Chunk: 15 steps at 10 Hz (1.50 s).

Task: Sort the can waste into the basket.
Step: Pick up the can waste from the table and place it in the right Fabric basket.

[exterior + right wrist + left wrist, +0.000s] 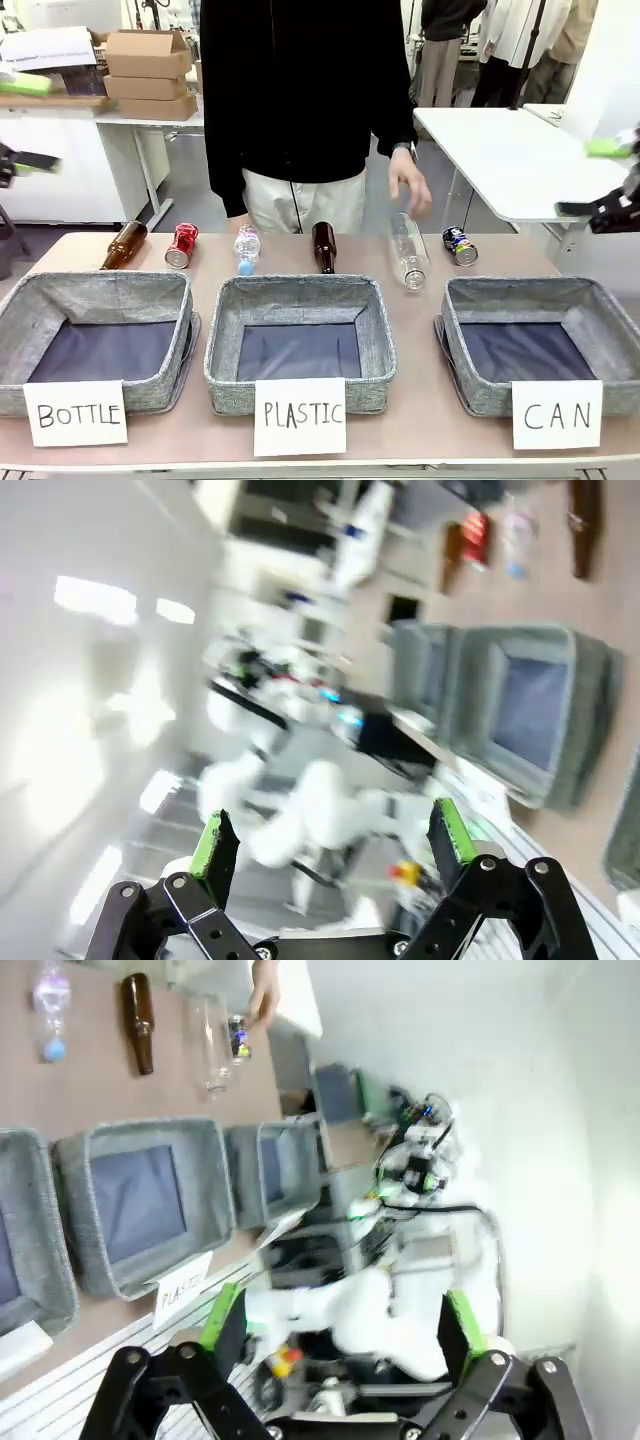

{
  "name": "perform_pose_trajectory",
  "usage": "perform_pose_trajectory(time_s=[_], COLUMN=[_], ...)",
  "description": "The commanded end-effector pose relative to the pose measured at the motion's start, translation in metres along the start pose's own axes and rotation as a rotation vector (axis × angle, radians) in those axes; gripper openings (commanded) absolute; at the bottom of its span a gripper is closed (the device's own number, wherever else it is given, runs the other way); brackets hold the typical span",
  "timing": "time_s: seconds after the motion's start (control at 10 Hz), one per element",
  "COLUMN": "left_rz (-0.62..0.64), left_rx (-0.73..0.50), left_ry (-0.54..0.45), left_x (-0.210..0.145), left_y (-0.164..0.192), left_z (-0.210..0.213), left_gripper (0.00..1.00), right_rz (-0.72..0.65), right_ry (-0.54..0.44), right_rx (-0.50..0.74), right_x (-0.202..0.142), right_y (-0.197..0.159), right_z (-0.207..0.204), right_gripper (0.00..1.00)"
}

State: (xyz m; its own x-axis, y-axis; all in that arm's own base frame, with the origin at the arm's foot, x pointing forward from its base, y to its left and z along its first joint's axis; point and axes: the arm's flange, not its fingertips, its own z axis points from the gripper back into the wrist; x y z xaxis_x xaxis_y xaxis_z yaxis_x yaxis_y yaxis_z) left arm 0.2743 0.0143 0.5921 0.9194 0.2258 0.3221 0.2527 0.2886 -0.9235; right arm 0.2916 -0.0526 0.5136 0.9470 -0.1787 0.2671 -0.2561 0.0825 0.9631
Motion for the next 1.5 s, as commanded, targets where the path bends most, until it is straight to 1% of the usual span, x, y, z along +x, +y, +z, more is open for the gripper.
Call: perform_pose_trajectory(time_s=[0.0,0.1,1.1,1.2,1.3,1.4], left_rz=[0.032,0.0,0.0,0.022,0.01,0.009], left_rx=[0.043,0.0,0.0,0.021,0.267,0.538], left_ry=[-0.097,0.0,0.0,-0.002,0.058,0.088], left_x=[-0.104,0.0,0.0,-0.003,0.011,0.025], left_y=[0.067,0.0,0.0,0.001,0.001,0.01], left_z=[-0.006,0.0,0.0,0.003,-0.002,-0.004], left_gripper=[1.0,1.0,1.0,1.0,1.0,1.0], right_rz=[-0.137,0.0,0.0,0.0,0.0,0.0], right_ry=[-0.274,0.0,0.0,0.0,0.0,0.0], right_rx=[0.152,0.0,0.0,0.0,0.0,0.0], right_x=[-0.035,0.0,0.0,0.0,0.0,0.0], right_y=[-0.019,0.0,0.0,0.0,0.0,0.0], right_z=[0.005,0.0,0.0,0.0,0.0,0.0], right_gripper=[1.0,1.0,1.0,1.0,1.0,1.0])
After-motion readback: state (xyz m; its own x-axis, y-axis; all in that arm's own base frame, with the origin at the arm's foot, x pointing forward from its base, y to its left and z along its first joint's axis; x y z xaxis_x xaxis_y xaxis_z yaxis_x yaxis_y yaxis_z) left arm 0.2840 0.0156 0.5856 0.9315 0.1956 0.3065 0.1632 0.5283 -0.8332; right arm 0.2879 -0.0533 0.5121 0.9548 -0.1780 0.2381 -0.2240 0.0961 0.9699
